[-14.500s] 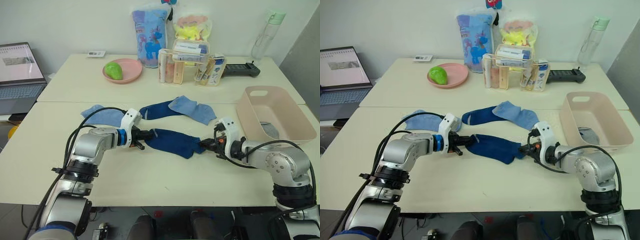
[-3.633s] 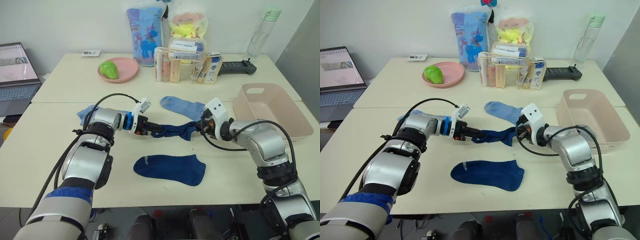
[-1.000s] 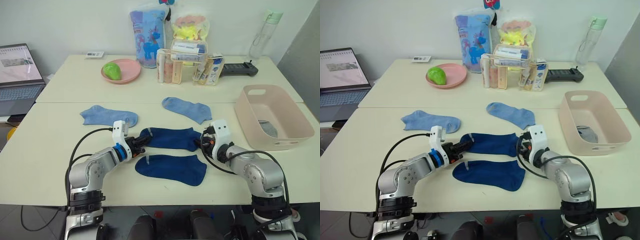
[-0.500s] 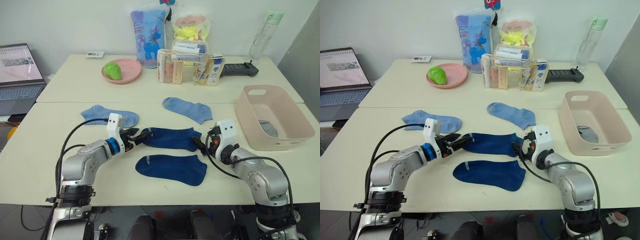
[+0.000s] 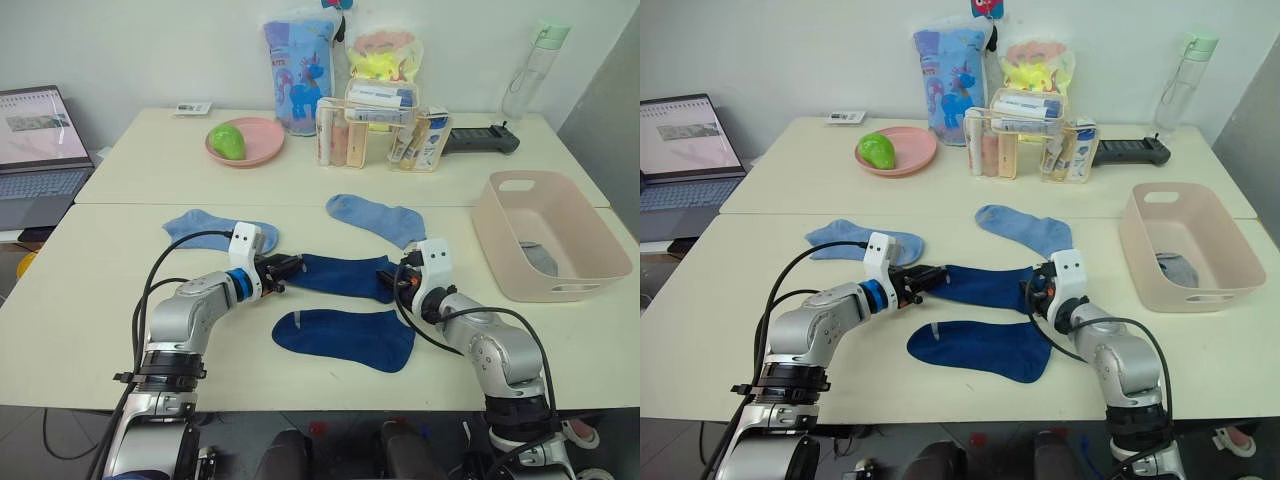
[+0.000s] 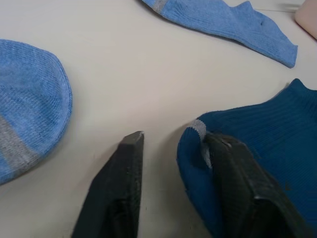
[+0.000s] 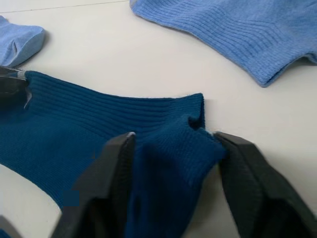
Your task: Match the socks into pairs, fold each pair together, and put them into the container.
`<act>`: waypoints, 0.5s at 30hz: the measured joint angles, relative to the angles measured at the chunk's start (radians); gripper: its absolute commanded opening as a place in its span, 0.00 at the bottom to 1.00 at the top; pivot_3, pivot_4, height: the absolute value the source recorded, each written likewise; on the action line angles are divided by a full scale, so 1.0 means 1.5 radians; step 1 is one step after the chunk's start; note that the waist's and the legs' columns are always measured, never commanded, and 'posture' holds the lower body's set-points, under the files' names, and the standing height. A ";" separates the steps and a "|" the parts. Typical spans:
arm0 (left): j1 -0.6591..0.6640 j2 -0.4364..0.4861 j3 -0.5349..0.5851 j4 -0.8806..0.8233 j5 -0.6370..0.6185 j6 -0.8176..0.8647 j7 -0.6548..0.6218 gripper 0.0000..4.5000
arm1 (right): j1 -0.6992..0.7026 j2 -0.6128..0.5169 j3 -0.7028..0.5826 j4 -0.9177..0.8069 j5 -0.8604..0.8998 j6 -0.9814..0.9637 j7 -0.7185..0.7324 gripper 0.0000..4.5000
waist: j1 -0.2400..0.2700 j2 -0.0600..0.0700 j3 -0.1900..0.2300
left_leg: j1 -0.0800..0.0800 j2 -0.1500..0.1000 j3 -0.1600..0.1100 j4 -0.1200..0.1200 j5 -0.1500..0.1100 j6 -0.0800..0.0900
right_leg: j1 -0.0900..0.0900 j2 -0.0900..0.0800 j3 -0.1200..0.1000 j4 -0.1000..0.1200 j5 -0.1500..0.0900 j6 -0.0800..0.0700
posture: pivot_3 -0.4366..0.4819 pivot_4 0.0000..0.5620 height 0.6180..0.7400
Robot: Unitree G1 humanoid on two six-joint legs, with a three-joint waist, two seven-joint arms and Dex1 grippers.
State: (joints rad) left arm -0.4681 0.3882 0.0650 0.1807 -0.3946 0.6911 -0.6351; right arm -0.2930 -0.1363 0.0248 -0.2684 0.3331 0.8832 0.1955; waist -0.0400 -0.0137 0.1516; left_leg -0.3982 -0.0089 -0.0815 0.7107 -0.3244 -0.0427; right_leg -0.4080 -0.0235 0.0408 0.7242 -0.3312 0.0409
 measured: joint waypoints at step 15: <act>0.016 0.049 0.037 -0.091 -0.066 0.027 -0.073 0.00 | 0.013 -0.030 -0.013 -0.122 0.061 0.032 0.041 0.01 | -0.002 0.000 0.000 | -0.001 0.001 -0.001 0.000 0.000 0.000 | 0.000 0.000 0.001 0.000 0.000 0.000 | 0.48 0.27 0.69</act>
State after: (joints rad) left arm -0.4443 0.4618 0.1211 0.0435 -0.4939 0.7319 -0.7440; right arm -0.2741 -0.1813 0.0048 -0.4507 0.4240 0.9306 0.2563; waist -0.0426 -0.0135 0.1519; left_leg -0.3990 -0.0078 -0.0829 0.7102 -0.3245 -0.0425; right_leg -0.4084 -0.0234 0.0418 0.7235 -0.3312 0.0408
